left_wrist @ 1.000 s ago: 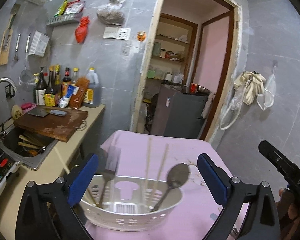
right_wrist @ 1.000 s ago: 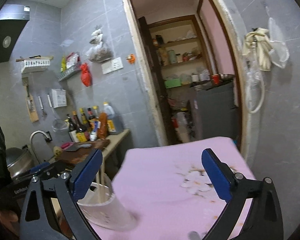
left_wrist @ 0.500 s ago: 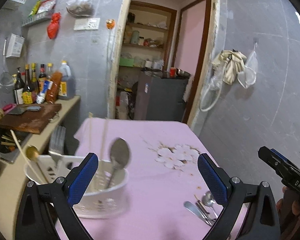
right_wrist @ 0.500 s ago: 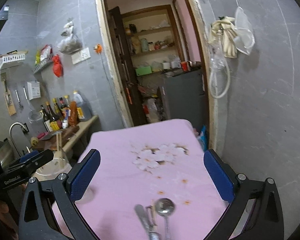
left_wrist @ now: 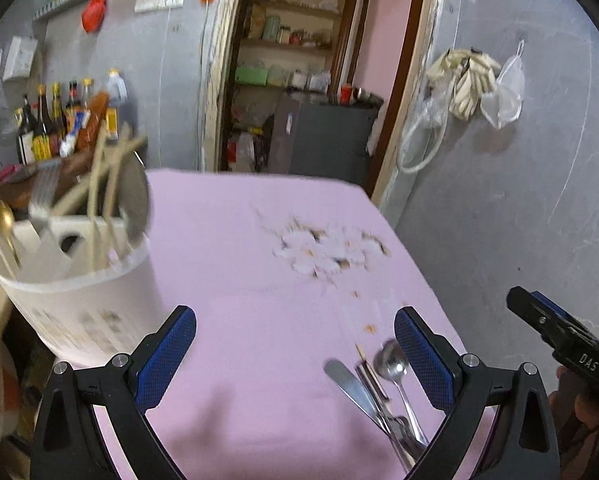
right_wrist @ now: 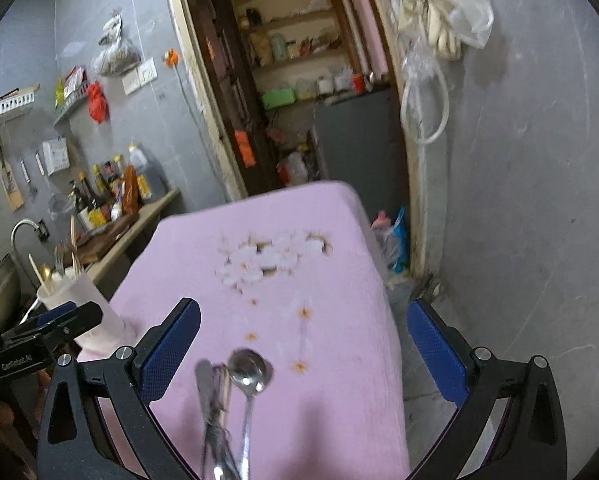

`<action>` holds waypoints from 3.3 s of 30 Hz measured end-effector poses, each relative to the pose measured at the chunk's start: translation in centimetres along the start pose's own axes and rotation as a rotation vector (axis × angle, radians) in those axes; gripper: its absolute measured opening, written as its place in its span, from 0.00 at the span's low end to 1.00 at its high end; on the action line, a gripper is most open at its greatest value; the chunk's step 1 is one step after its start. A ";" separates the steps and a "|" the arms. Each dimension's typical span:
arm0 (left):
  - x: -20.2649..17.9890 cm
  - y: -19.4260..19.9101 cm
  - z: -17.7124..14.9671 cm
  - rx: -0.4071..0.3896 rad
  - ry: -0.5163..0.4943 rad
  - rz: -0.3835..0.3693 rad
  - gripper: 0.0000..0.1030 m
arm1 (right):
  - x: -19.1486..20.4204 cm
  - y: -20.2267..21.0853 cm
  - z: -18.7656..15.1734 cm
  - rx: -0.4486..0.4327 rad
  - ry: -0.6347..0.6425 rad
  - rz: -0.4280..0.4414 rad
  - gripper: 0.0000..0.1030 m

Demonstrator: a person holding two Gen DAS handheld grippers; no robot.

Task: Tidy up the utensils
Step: 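Move both tools back to the utensils on the cloth, then grasp a silver fork with the left tool while the right tool grasps a silver spoon, then lift the fork in the left tool over the holder while the right tool carries the spoon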

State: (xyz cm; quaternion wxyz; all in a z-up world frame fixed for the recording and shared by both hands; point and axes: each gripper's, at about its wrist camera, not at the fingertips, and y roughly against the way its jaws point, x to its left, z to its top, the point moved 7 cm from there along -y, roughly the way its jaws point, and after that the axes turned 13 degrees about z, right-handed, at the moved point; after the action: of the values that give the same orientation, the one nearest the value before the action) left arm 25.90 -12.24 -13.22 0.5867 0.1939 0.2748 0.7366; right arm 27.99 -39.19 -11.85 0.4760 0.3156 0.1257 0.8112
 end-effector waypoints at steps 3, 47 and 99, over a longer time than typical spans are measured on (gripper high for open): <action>-1.1 -1.1 -1.4 0.048 0.013 -0.001 0.97 | -1.3 -1.5 -1.0 0.056 -0.001 0.051 0.98; -5.2 -7.6 -8.0 0.445 0.142 -0.006 0.19 | 0.3 -11.7 -6.1 0.417 0.116 0.481 0.22; 0.8 2.4 -0.3 0.157 0.025 -0.236 0.12 | 8.3 -2.6 0.2 0.166 0.151 0.116 0.03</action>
State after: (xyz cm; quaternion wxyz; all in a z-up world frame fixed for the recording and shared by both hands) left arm 23.71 -11.89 -12.03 0.6489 0.1961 0.3598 0.6411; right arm 27.04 -30.80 -9.70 0.3898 0.2985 0.2093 0.8457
